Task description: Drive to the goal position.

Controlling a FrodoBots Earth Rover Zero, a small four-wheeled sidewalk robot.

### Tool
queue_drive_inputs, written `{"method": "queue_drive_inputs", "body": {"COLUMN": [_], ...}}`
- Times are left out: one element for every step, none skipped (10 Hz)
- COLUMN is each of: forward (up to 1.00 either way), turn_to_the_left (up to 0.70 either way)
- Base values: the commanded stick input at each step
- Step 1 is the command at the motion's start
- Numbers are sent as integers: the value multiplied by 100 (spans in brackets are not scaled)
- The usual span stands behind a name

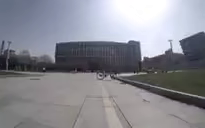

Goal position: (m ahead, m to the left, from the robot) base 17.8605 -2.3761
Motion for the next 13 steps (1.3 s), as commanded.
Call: {"method": "queue_drive_inputs", "body": {"forward": [70, 70, 70, 70, 70, 70, 70, 70, 70, 70, 70, 70, 70], "turn_to_the_left": [3, 2, 1, 1, 0, 0, 0, 0, 0, 0, 14, 24, 26]}}
